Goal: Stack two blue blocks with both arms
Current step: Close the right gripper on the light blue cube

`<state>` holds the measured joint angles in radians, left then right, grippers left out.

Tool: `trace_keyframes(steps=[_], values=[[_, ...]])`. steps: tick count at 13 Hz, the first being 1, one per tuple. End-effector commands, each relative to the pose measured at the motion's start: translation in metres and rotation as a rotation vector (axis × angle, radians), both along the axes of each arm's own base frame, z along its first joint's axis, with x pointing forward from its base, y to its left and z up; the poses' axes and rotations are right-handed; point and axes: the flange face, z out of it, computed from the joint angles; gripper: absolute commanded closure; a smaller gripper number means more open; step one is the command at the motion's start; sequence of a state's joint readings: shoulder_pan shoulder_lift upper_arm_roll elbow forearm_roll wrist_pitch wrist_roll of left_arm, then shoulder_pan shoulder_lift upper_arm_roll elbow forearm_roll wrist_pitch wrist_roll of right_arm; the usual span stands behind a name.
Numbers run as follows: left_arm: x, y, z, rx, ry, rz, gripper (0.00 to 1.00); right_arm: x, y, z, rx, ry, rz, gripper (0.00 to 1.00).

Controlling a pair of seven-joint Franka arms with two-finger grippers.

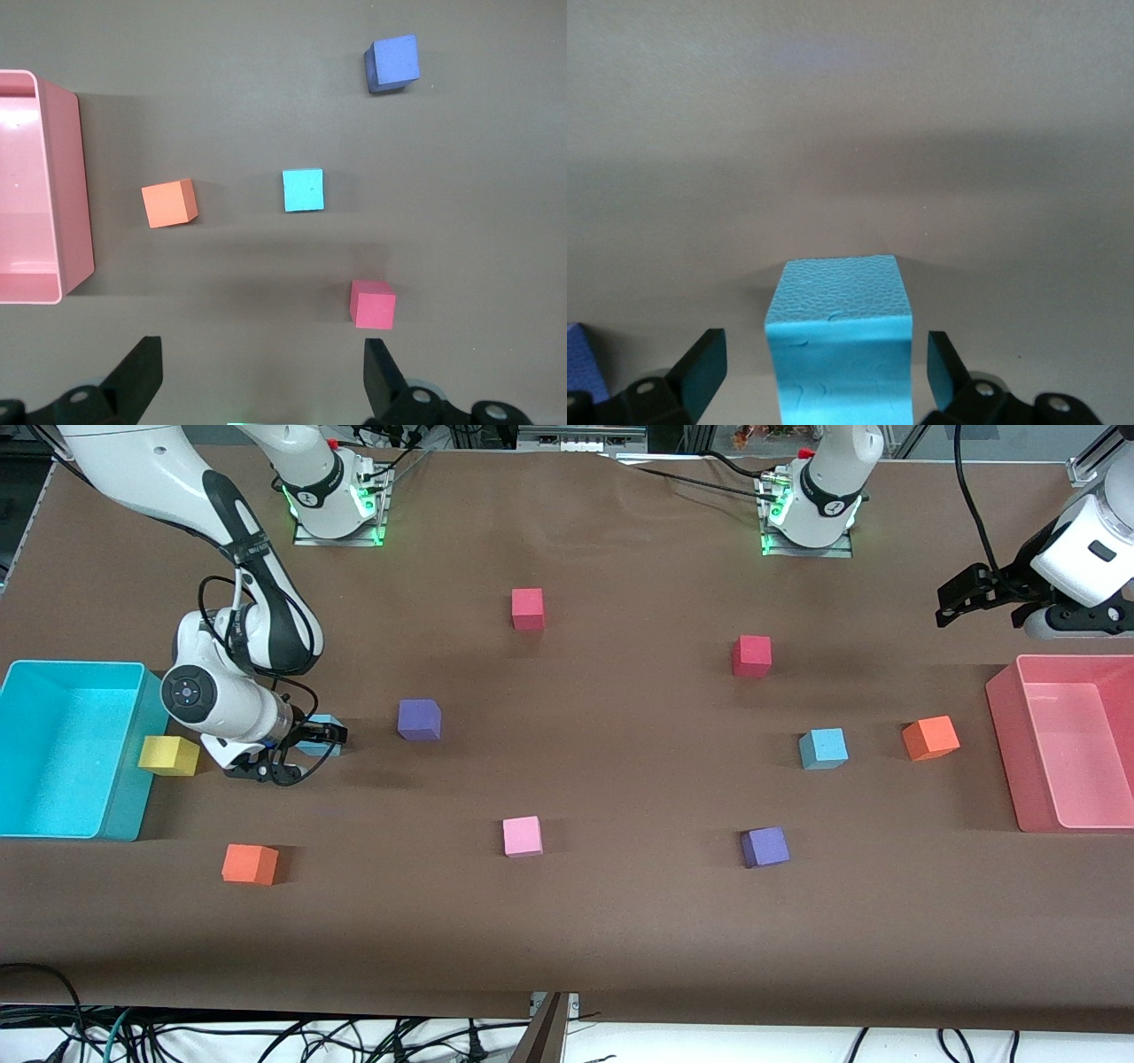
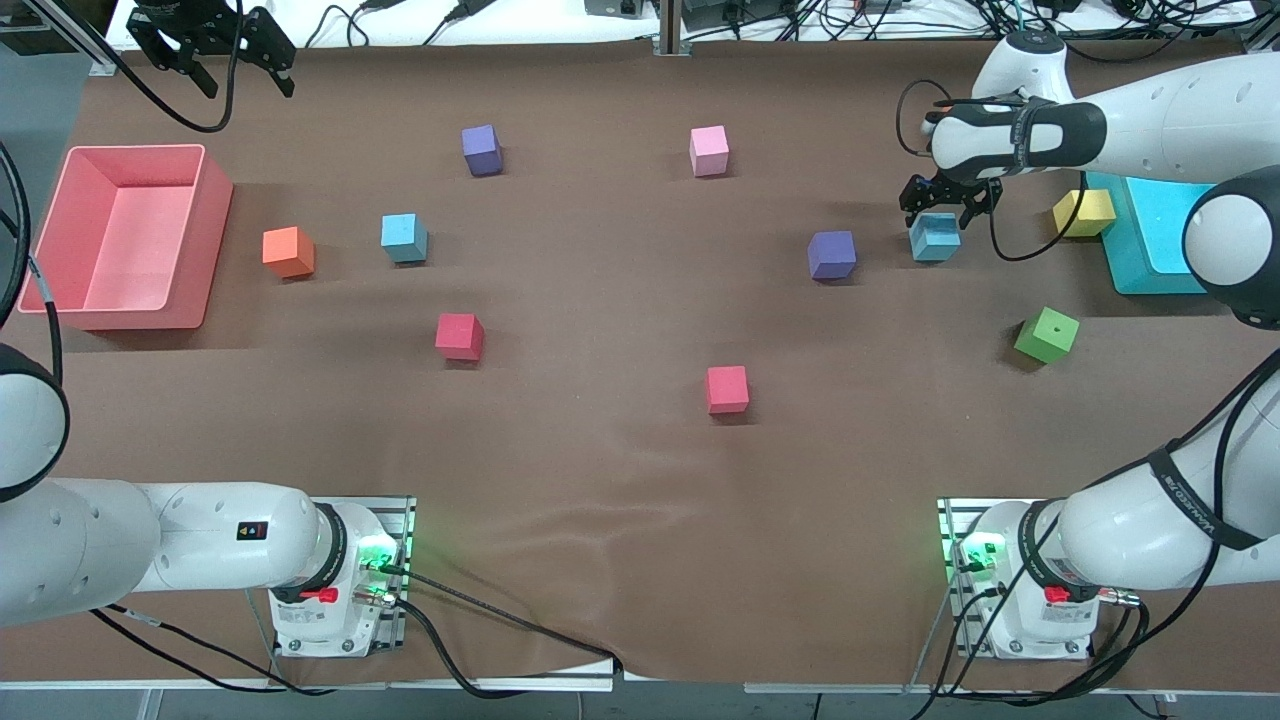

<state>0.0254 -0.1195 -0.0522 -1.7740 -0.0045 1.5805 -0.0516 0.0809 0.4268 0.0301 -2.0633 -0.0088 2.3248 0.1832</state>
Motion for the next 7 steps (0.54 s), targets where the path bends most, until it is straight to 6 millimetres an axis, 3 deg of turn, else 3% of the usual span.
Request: trace_keyframes(steps=[1, 2, 4, 5, 7], values=[[-0.0022, 0.0016, 0.0050, 0.005, -0.003, -0.022, 0.00, -0.0048, -0.0034, -0.0055, -0.003, 0.003, 0.002, 0.01], [-0.0022, 0.0016, 0.0050, 0.005, -0.003, -0.022, 0.00, -0.0050, -0.0035, -0.0056, -0.003, 0.005, 0.002, 0.05], [-0.0016, 0.0016, 0.0044, 0.005, -0.003, -0.022, 0.00, -0.0071, -0.0046, -0.0068, -0.005, 0.023, 0.000, 0.82], [-0.0010, 0.0016, 0.0037, 0.005, -0.003, -0.022, 0.00, -0.0080, -0.0047, -0.0071, -0.006, 0.033, 0.000, 1.00], [-0.0012, 0.0016, 0.0036, 0.005, -0.002, -0.022, 0.00, -0.0056, -0.0027, -0.0038, -0.007, 0.029, -0.003, 1.00]])
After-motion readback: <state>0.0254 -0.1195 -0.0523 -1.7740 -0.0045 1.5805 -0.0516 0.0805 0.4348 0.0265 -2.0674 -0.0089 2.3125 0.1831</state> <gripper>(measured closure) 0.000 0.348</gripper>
